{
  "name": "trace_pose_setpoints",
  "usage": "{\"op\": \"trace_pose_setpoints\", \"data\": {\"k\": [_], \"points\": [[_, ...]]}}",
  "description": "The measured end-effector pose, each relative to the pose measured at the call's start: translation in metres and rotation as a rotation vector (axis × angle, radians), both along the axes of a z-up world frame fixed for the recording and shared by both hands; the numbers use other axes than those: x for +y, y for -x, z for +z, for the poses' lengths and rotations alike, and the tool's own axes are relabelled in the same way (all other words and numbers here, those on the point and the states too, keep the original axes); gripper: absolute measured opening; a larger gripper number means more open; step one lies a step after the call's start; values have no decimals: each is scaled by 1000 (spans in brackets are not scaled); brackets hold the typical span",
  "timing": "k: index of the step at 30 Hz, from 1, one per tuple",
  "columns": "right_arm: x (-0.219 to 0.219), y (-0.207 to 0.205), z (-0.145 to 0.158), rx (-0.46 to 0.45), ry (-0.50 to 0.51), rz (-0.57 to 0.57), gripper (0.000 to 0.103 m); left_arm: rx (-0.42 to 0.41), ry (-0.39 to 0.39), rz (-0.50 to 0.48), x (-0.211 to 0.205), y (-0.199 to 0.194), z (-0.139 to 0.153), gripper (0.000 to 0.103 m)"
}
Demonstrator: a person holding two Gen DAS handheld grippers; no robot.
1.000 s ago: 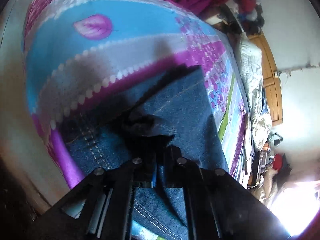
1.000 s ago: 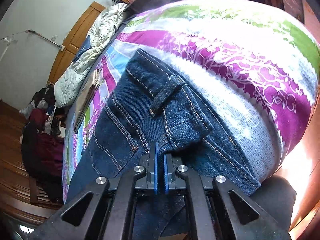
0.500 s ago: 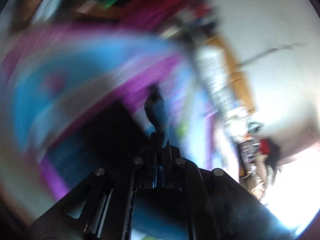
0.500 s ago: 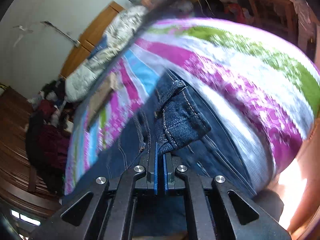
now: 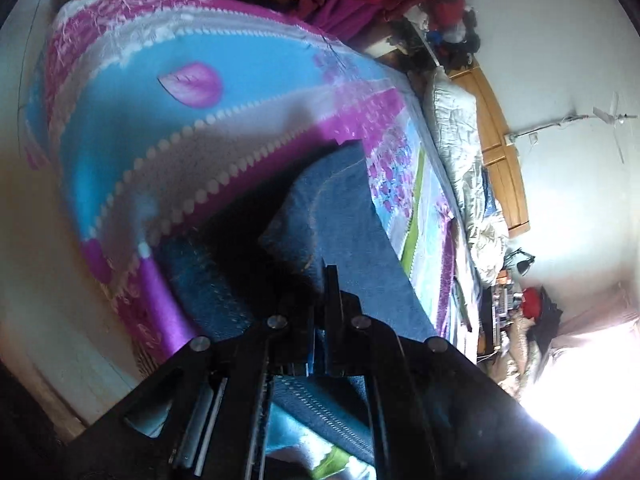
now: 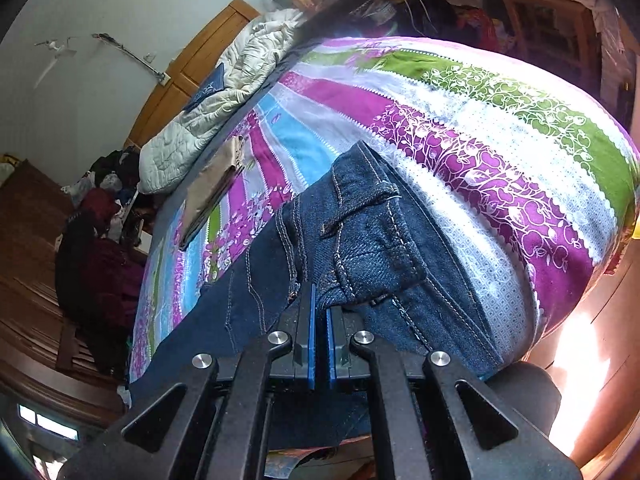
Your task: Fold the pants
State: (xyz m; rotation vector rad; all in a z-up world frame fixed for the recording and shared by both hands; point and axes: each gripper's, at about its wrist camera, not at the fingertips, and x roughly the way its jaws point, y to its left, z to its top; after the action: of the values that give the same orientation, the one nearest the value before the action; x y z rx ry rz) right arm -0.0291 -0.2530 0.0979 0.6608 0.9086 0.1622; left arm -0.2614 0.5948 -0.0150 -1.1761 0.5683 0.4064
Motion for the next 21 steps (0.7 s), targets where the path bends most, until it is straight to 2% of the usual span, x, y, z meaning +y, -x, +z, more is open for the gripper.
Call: {"op": "trace_pose_setpoints", "data": {"k": [2,3,5,7,9,10,12,16,19,21], "points": [[0,7,-8,60,40,18,7,35,15,7,4,-1,-13,4],[-2,12,-10,77,38,20,7,58,49,19,7,1,-26,4],[-3,24,-1,45,34,29,6,25,101,50,8,10,-32,4],[-7,35,8,22,29,28,5,2,87,59,7,13,-24,4],[-12,41,5,39,45,34,4,10,42,36,7,11,-16,4],[-15,43,-1,61,41,28,4,37,32,31,7,9,-17,4],[-21,50,-18,106,8,4,4,38,58,37,10,11,-20,4],[-23,55,-42,170,17,-10,4,51,62,38,11,14,-23,4],[-25,62,-30,145,1,0,4,47,72,36,13,19,-17,4],[-25,60,-25,135,22,16,5,54,40,14,13,18,-10,4]]}}
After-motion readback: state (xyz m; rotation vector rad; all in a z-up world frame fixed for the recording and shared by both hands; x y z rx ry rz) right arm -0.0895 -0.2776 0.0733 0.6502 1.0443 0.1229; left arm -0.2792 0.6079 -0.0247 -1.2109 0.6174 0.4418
